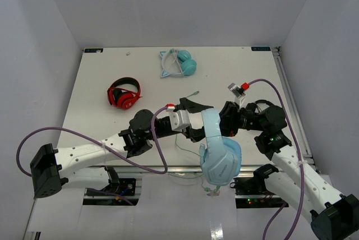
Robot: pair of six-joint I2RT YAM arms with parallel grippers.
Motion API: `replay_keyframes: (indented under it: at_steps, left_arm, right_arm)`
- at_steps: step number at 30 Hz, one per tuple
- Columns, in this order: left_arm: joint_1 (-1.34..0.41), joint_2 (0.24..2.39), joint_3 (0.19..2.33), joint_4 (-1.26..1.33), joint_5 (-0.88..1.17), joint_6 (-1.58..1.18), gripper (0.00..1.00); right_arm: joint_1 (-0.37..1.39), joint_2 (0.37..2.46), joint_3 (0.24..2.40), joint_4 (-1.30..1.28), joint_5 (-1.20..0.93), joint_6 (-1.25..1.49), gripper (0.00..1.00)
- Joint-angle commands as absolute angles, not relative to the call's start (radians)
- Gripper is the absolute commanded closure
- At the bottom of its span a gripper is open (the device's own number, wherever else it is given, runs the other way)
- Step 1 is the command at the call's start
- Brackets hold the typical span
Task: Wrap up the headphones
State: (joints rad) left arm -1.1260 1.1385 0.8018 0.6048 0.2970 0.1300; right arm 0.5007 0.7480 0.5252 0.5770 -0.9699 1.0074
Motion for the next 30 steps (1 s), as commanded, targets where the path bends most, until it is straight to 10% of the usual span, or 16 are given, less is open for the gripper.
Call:
replay_keyframes:
  at_steps: [1, 15, 23, 30]
  left_arm:
    - [-1.134, 1.133, 0.845, 0.665, 0.288, 0.117, 0.26]
    - [-1.14, 1.118, 0.844, 0.679, 0.337, 0.125, 0.35]
    - [-1.144, 1.156, 0.856, 0.675, 0.382, 0.124, 0.81]
    - [-1.144, 1.12, 0.846, 0.502, 0.18, 0.117, 1.0]
  right_arm:
    - [0.509, 0.73, 0.532, 0.595, -0.957, 1.021, 0.92]
    - [0.509, 0.734, 0.526, 0.568, -0.965, 1.015, 0.92]
    - [0.509, 0.751, 0.526, 0.565, -0.969, 1.014, 0.92]
    - [0.509, 0.756, 0.623, 0.32, -0.853, 0.827, 0.37]
